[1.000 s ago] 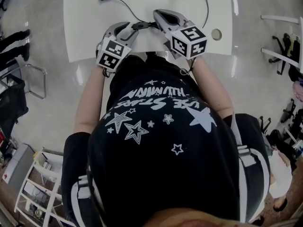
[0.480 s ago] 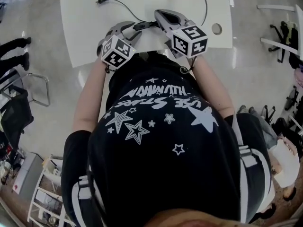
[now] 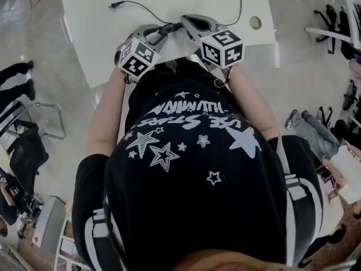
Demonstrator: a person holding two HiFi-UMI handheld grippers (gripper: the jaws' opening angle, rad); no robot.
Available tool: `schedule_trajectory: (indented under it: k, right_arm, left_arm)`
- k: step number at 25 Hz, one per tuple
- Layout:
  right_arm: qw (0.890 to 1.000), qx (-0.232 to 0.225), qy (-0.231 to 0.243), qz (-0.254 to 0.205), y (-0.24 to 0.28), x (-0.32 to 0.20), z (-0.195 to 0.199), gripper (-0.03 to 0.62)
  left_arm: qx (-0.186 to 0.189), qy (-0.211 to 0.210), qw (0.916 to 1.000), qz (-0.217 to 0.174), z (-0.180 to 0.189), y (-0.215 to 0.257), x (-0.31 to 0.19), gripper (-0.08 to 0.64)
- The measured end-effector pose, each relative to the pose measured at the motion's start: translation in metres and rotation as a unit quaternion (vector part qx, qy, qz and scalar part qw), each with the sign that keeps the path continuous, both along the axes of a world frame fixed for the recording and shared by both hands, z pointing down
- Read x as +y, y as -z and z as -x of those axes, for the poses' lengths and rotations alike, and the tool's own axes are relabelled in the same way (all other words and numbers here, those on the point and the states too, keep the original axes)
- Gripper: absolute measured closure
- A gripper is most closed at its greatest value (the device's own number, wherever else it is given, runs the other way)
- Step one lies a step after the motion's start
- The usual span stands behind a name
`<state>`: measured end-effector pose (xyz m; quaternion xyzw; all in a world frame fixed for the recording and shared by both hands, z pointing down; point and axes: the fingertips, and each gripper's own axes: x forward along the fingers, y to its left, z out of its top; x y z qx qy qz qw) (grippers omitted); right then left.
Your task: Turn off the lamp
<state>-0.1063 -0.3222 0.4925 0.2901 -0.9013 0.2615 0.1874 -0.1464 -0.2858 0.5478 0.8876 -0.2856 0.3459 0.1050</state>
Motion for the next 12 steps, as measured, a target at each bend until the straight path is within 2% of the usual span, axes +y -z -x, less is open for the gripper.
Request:
schedule_trajectory:
  k: [6,12]
  right_arm:
    - [1.0,0.011,0.008,0.022,-0.013,0.008,-0.004,0.588]
    - [0.998,0.04,0.04,0.037,-0.033,0.018,0.011,0.588]
  left_arm:
    - [0.001,-0.016,0.9999,0.003,-0.014,0.002,-0.003,0.43]
    - [0.01,-0.021,0.9997,0.011,-0.013,0.003,-0.004,0.431]
